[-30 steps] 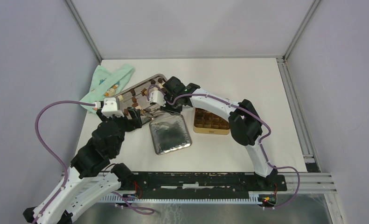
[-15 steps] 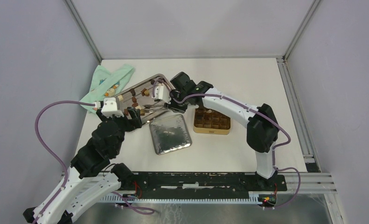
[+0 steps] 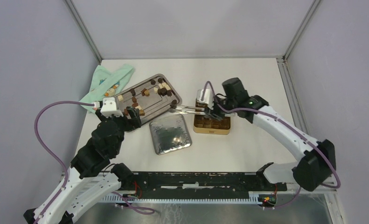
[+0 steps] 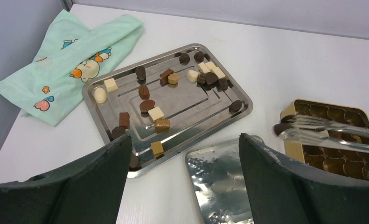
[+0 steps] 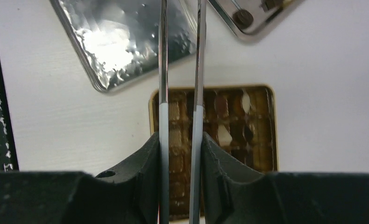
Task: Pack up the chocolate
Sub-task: Pick up the fake chocolate from the plate, then pick up the packing box from the center of the board.
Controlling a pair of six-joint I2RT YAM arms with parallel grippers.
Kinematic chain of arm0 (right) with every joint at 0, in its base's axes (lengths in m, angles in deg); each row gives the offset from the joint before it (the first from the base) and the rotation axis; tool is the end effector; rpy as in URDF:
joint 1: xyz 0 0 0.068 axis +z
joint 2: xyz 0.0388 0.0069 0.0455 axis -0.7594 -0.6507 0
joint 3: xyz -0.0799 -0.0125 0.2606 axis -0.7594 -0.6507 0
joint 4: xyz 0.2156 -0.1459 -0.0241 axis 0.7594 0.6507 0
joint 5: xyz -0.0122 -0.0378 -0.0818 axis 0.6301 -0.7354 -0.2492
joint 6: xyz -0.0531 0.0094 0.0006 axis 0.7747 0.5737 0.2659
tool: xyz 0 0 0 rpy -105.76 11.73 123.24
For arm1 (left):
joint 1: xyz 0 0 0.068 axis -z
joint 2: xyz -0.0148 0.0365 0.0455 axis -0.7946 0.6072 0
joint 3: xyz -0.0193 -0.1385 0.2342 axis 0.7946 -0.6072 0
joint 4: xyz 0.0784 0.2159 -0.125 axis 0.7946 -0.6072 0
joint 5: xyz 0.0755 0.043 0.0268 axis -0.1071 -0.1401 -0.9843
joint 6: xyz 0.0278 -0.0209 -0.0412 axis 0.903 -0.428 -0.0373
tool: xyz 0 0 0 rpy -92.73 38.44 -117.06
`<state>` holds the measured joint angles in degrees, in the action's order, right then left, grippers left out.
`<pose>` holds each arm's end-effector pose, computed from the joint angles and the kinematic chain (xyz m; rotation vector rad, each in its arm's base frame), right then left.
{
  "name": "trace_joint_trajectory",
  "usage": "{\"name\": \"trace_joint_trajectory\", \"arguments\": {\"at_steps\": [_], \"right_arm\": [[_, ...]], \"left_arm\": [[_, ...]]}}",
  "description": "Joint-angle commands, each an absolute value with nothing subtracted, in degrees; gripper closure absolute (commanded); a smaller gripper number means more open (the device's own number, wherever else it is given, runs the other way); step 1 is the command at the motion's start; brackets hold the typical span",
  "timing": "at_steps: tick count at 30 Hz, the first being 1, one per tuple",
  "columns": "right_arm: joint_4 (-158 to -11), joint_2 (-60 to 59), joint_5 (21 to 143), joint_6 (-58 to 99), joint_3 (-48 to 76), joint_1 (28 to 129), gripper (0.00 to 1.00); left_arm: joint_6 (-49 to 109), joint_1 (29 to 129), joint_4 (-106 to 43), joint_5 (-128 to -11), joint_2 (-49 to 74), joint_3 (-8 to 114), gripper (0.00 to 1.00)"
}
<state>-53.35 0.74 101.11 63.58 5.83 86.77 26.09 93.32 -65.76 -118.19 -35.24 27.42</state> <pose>0.2299 0.1960 0.3042 -1.5635 1.6973 0.5601 0.0875 -0.0448 0.3486 -0.1110 1.7435 -0.0813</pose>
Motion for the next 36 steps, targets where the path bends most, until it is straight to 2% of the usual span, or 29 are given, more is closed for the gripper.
{"name": "trace_joint_trajectory", "arguments": {"at_steps": [1,9,13,21,27,32,36], "right_arm": [[-58.3,11.2,109.3,65.1,-2.0,77.4,1.00],[-59.8,22.8,120.3,63.2,-14.5,54.0,1.00],[-58.5,24.8,121.0,63.0,-16.5,47.2,1.00],[-57.4,24.0,117.8,63.7,-17.8,45.6,1.00],[-58.7,24.6,115.3,62.1,-18.2,45.6,1.00],[-59.0,25.0,114.9,61.5,-18.2,45.6,1.00],[-58.9,25.1,114.8,61.3,-18.1,45.6,1.00]], "left_arm": [[28.2,92.7,-63.4,-118.9,-35.4,27.2,0.10],[28.2,92.6,-63.6,-119.1,-32.8,27.1,0.09],[28.4,92.5,-63.6,-118.4,-30.9,27.0,0.09],[29.0,92.5,-63.2,-113.4,-25.6,26.9,0.09],[18.0,92.5,-58.4,-86.5,-13.7,29.8,0.08],[3.6,93.0,-42.1,-71.8,-2.8,27.4,0.14],[1.9,94.9,-38.8,-76.0,8.9,31.9,0.24]]}}
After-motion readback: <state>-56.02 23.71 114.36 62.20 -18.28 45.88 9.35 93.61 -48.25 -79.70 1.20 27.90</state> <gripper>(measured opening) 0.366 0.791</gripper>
